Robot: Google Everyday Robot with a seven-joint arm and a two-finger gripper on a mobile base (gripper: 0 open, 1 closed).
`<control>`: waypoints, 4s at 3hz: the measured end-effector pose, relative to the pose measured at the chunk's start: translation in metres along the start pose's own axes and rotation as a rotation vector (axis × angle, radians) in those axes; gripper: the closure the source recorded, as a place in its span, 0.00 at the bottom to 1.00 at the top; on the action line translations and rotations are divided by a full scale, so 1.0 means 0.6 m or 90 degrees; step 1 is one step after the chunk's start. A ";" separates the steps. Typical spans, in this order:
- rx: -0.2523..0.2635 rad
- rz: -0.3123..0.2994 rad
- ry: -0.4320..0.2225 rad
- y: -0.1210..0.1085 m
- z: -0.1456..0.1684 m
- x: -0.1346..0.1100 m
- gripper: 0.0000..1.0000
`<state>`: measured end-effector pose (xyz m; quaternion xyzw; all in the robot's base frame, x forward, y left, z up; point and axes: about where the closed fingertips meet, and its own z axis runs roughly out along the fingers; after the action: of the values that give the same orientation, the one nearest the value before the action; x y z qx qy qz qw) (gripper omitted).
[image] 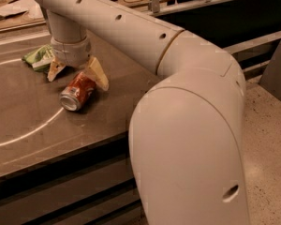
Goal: Place coke can upright
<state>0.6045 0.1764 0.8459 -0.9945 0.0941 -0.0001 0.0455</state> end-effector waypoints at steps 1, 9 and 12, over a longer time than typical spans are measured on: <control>-0.003 0.010 0.005 0.009 0.006 -0.004 0.38; 0.203 -0.300 0.114 0.096 -0.154 0.051 1.00; 0.257 -0.505 0.258 0.112 -0.219 0.082 1.00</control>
Offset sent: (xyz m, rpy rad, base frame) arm -0.0224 -0.0300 -0.0032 -0.0846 0.0086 -0.0337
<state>0.6390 0.0895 0.9701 -0.9049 -0.2870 -0.2296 0.2149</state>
